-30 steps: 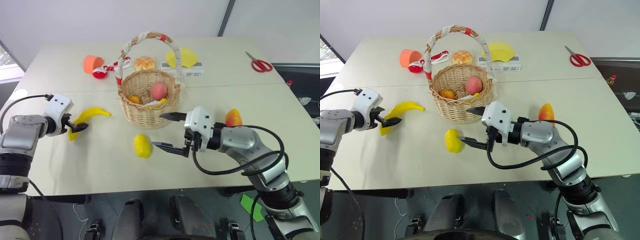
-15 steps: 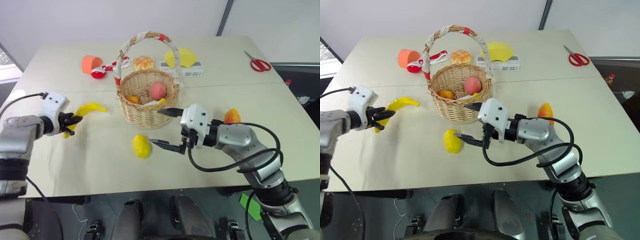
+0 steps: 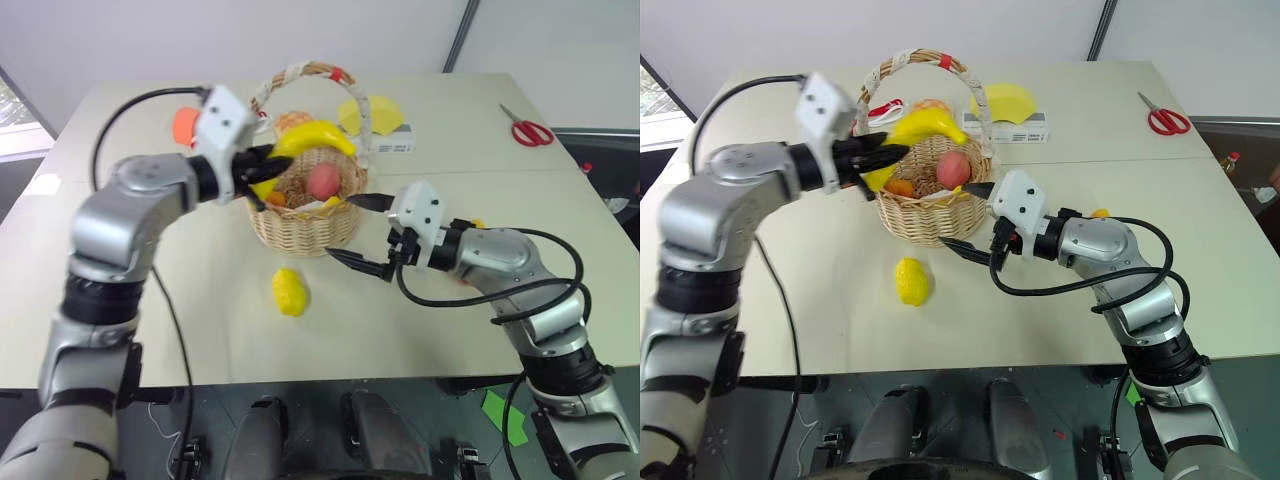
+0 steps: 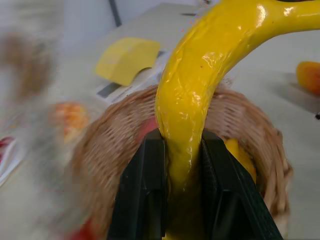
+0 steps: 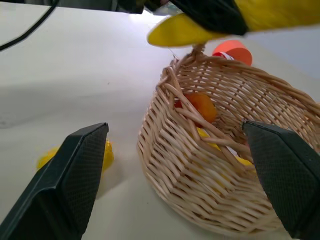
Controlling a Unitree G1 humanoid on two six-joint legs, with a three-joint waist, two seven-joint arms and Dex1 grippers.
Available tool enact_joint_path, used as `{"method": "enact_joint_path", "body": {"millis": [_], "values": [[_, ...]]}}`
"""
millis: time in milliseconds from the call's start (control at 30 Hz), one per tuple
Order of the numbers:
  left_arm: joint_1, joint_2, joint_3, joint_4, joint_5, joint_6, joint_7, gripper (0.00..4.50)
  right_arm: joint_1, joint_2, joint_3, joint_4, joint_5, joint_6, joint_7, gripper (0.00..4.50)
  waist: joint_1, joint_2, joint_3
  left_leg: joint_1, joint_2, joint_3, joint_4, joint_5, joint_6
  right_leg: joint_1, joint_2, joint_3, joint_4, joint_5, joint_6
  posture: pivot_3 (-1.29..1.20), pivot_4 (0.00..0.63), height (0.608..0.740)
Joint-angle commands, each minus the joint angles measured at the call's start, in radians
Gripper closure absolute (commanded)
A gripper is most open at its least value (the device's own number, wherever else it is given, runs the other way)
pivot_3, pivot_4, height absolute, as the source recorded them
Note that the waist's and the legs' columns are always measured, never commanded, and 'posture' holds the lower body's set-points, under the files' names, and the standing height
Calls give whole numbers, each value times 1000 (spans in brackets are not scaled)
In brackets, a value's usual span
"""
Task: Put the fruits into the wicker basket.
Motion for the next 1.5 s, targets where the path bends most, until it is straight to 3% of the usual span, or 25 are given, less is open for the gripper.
{"method": "enact_joint_path", "body": {"millis": [33,67,333,367,500,600,767,1000,1100,1333,1500], "values": [[-33,2,-54,70,87,-65,-8,4158,13,0,-40,-50,-2,-10,-28,0,-7,0,0,0,0,0,0,0,0,0,0,0,0,0,0,0,150,740],[-38,0,-60,88,99,-83,-11,4158,18,1,-43,-57,-2,-6,-35,0,-9,0,0,1,0,0,-1,0,0,0,1,0,0,0,0,0,150,740],[-51,-58,54,109,45,-98,-7,316,78,-10,-65,-102,-3,10,-64,0,-16,0,0,3,1,0,1,0,0,2,1,0,1,0,0,0,150,740],[-51,-64,83,96,20,-90,-11,72,79,-11,-65,-100,-4,9,-64,0,-16,0,0,3,1,0,0,0,0,2,1,1,1,0,0,0,150,740],[-36,-39,184,20,-85,-59,-60,72,73,-13,-63,-87,-6,1,-58,0,-17,0,0,2,1,0,0,0,0,2,1,1,1,0,0,0,150,740],[61,84,221,-59,-108,-121,-190,72,65,-17,-59,-74,-6,-7,-44,0,-22,0,0,4,1,1,-1,0,0,2,1,2,1,0,0,0,150,740],[357,293,355,-169,-202,-70,-338,72,54,-18,-34,-83,26,29,-9,0,-26,1,0,6,3,3,-2,0,0,2,2,4,2,0,0,0,150,740],[644,321,489,-220,-251,-58,-339,72,83,54,76,-118,55,107,-15,0,-16,-1,0,5,4,3,-1,0,0,4,0,3,0,-1,0,0,150,740],[674,303,477,-261,-280,31,-257,72,89,57,105,-97,25,92,-14,0,-14,-1,0,5,4,2,-1,0,0,3,-1,3,0,-1,0,0,150,740],[597,68,490,-395,-519,457,107,72,99,46,104,-57,-12,62,-14,0,-15,-2,-1,6,3,2,0,0,0,4,-1,3,1,0,1,0,150,740],[540,-58,506,-425,-559,680,298,72,108,24,72,-48,-12,50,-1,0,-19,-2,-1,7,3,1,0,0,0,4,1,3,2,0,1,0,150,740]]}}
